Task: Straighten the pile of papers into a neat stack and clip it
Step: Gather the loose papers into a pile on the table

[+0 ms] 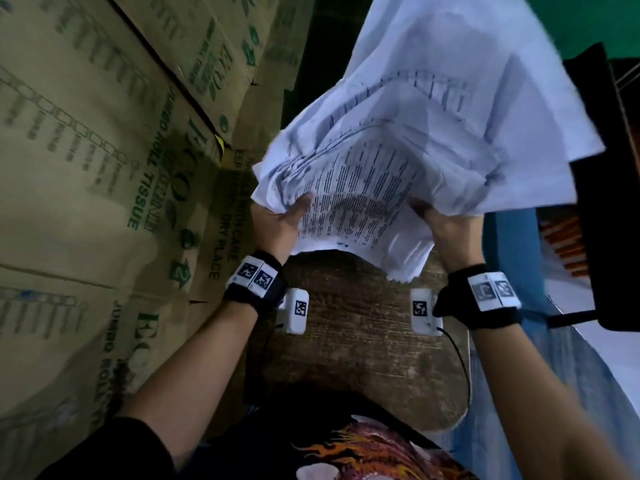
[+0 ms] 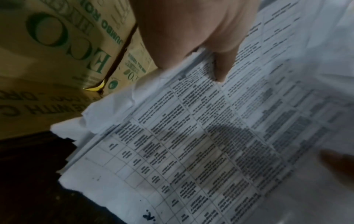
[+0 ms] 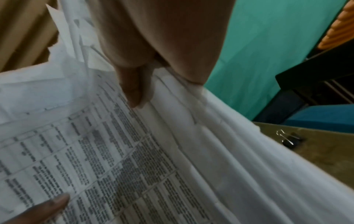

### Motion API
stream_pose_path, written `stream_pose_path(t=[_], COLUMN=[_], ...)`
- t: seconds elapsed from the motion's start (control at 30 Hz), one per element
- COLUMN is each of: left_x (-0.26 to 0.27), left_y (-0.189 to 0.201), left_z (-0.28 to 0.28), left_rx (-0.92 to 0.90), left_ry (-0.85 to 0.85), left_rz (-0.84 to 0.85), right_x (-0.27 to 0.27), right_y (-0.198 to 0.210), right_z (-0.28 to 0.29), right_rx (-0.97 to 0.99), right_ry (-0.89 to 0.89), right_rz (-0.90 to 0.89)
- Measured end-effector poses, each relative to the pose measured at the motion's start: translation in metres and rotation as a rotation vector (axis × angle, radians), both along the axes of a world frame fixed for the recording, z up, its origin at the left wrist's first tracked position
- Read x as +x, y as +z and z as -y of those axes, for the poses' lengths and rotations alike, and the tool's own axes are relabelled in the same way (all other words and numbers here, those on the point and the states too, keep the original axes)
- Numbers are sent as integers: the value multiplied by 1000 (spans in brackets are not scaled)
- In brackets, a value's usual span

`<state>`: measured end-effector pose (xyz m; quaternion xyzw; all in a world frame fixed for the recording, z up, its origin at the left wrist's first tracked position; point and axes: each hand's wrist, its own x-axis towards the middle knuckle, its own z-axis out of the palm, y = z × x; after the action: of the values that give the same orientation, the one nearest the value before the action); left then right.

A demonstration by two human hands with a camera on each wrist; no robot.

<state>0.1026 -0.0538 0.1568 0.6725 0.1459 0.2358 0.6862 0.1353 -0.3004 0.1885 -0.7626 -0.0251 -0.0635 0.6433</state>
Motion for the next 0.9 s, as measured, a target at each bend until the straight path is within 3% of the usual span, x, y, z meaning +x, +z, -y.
stream_pose_path(t=[0.07, 0.17, 0.3, 0.4, 0.47, 0.57, 0.7, 0.83, 0.9], left_x=[-7, -14, -1, 10, 15, 14, 10, 8, 3], left_y=[-2, -10, -15, -18, -17, -11, -3, 1, 3], left_z=[-12, -24, -33, -31, -31, -33, -7, 14, 8], left_rx=[-43, -132, 19, 94, 114, -15, 100, 78, 114], left_ry=[-85, -350, -636, -562, -611, -614, -358, -73, -31], left_rz=[-57, -204, -347, -381, -387, -459, -331, -89, -20], right_x=[-8, -18, -15, -5, -1, -2, -1, 0, -5], right_y=[-3, -14, -23, -24, -20, -20, -26, -7, -3], right_z=[12, 38, 50, 37, 35, 41, 15, -9, -4], right_rx=[54, 38, -10, -14, -8, 9, -148, -63, -47], right_ry=[27, 41, 88, 90, 91, 111, 67, -28, -30], right_rz=[-76, -167, -246, -280, -249, -282, -207, -55, -64])
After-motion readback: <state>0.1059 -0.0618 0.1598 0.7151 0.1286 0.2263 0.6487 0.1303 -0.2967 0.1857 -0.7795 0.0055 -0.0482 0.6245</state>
